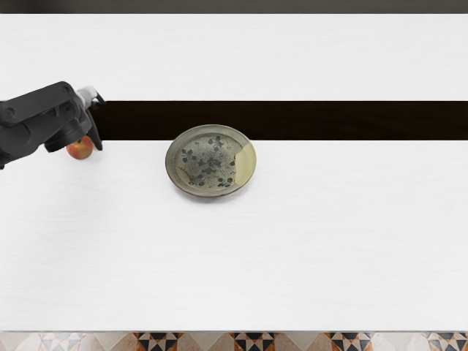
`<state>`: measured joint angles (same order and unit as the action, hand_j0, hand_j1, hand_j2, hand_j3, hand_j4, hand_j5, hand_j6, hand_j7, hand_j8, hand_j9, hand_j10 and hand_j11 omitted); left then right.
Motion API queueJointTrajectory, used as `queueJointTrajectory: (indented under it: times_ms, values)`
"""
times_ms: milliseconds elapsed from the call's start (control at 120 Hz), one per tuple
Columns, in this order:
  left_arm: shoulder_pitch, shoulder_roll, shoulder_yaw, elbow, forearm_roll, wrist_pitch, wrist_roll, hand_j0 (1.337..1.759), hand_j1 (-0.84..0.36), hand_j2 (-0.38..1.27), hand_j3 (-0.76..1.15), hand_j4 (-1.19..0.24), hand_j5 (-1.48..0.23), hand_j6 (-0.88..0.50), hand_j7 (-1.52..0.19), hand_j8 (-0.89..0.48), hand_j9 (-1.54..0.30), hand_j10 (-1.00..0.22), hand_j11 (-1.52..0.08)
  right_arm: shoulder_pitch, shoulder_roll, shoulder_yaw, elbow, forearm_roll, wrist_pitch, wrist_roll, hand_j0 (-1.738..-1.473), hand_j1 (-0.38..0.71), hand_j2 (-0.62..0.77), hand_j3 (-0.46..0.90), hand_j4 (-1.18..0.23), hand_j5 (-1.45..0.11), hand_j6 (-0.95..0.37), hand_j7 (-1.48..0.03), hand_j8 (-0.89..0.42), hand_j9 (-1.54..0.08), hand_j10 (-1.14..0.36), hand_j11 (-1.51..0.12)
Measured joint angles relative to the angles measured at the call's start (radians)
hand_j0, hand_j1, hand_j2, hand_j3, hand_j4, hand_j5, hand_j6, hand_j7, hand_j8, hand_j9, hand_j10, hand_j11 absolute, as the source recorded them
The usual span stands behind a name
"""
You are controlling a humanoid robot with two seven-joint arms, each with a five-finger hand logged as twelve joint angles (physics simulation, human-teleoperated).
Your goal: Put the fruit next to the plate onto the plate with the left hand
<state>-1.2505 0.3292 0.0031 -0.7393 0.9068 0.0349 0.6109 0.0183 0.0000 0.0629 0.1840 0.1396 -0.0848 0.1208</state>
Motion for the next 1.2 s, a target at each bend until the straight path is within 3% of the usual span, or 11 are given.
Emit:
queueJointTrajectory:
  times_ms: [300, 1200]
  values:
    - [0.024, -0.052, 0.045, 0.075, -0.007, 0.009, 0.0, 1.658, 0.05, 0.05, 0.0, -0.25, -0.32, -0.25, -0.32, -0.25, -0.32, -0.25, -0.32, 0.004, 0.0, 0.0, 0.0, 0.0, 0.0, -0.001, -1.658, -0.31, -0.01, 0.0, -0.04, -0.05, -0.04, -0.05, -0.04, -0.05, -0.04, -0.05]
    - [0.063, -0.006, 0.055, 0.06, -0.003, 0.01, 0.0, 1.658, 0.01, 0.06, 0.0, -0.28, -0.37, -0.29, -0.37, -0.29, -0.37, -0.28, -0.37, 0.006, 0.0, -0.001, 0.001, 0.0, 0.0, -0.001, -1.658, -0.31, -0.01, 0.0, -0.04, -0.05, -0.04, -0.05, -0.04, -0.05, -0.03, -0.05]
